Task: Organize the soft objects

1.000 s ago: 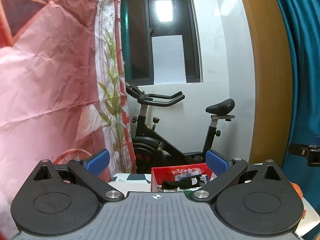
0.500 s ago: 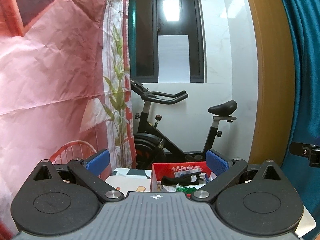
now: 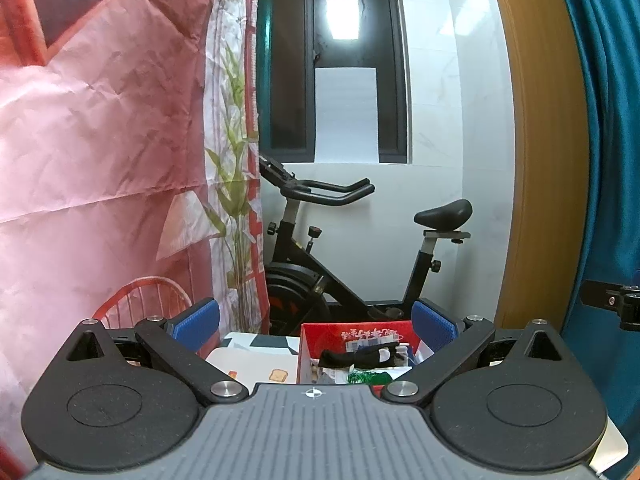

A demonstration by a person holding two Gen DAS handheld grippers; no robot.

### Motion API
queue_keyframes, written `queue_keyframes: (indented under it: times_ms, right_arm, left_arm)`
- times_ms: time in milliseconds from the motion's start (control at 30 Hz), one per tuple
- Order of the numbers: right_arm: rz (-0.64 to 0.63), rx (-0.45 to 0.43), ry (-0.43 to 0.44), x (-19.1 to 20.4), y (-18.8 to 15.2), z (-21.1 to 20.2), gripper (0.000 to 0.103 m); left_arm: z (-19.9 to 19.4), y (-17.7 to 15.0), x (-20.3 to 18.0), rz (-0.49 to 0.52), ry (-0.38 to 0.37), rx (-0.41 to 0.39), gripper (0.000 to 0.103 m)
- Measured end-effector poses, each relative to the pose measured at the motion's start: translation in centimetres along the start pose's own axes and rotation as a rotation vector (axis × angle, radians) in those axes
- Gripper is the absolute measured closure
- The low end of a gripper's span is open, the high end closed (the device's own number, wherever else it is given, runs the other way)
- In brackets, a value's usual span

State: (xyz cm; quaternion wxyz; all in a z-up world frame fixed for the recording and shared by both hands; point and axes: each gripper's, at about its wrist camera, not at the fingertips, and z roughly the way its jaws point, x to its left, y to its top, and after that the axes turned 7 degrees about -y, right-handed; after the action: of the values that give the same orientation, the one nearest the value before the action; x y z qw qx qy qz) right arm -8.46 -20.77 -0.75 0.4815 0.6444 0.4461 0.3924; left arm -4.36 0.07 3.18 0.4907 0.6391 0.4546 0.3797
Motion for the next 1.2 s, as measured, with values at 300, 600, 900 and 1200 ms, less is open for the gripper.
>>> queue_keyframes:
  times_ms: [300,600,900,1200]
  right_arm:
    - [0.001,0.008,-0.002,-0.2,-0.1,0.1,0.0]
    - [0.002,0.013,-0.009,-0.3,-0.2,0.3,0.0]
    - [-0.008,0.026,-0.017,-0.2,-0.3,0.8,0.0]
    - [-0.012,0.048,-0.033,0.0,-0.9,1.4,0.0]
  left_arm:
    - [0.3,-0.1,0.1,-0.011,-0.003,0.012,0.0]
    - [0.5,-0.1,0.3,-0.019,-0.006,0.017,0.0]
    - [0.7,-0.4,0.3,-0.031,-0.009,0.03,0.0]
    - [1.3,-0.7,0.4,-0.04,-0.005,0.043,0.0]
